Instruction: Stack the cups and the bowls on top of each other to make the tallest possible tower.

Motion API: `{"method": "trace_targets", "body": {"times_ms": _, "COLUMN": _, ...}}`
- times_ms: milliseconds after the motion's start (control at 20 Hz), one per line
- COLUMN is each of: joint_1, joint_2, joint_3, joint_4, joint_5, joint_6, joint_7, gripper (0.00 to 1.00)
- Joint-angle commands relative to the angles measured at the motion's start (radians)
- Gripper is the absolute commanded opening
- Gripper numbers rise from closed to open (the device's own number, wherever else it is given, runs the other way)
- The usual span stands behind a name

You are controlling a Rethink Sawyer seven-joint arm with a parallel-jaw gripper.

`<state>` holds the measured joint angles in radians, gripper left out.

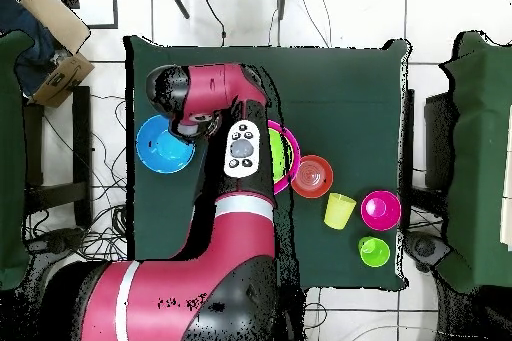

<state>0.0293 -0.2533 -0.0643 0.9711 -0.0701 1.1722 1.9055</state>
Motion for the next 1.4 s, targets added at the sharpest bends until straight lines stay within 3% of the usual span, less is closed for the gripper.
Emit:
{"method": "trace_targets", "body": {"times_ms": 50, "joint_1": -0.006, "joint_2": -0.069, "joint_3": 0.077, "joint_4": -0.036, "joint_5": -0.016, "joint_6": 0.099, "joint_7": -0.064, "gripper": 1.00}}
{"method": "trace_targets", "body": {"times_ms": 250, "joint_1": 0.016, "joint_2": -0.164, "joint_3": 0.046, "joint_4": 0.063, "joint_5": 0.009, "joint_6": -0.032, "joint_7": 0.058, "gripper": 1.00}}
{"method": "trace_targets", "body": {"times_ms": 350, "joint_1": 0.020, "joint_2": -0.176, "joint_3": 0.038, "joint_4": 0.080, "joint_5": 0.026, "joint_6": -0.050, "joint_7": 0.114, "gripper": 1.00}}
{"method": "trace_targets", "body": {"times_ms": 700, "joint_1": 0.025, "joint_2": -0.182, "joint_3": 0.052, "joint_4": 0.102, "joint_5": -0.005, "joint_6": -0.091, "joint_7": 0.058, "gripper": 1.00}}
{"method": "trace_targets", "body": {"times_ms": 1400, "joint_1": 0.084, "joint_2": -0.160, "joint_3": 0.035, "joint_4": 0.070, "joint_5": -0.034, "joint_6": -0.072, "joint_7": 0.077, "gripper": 1.00}}
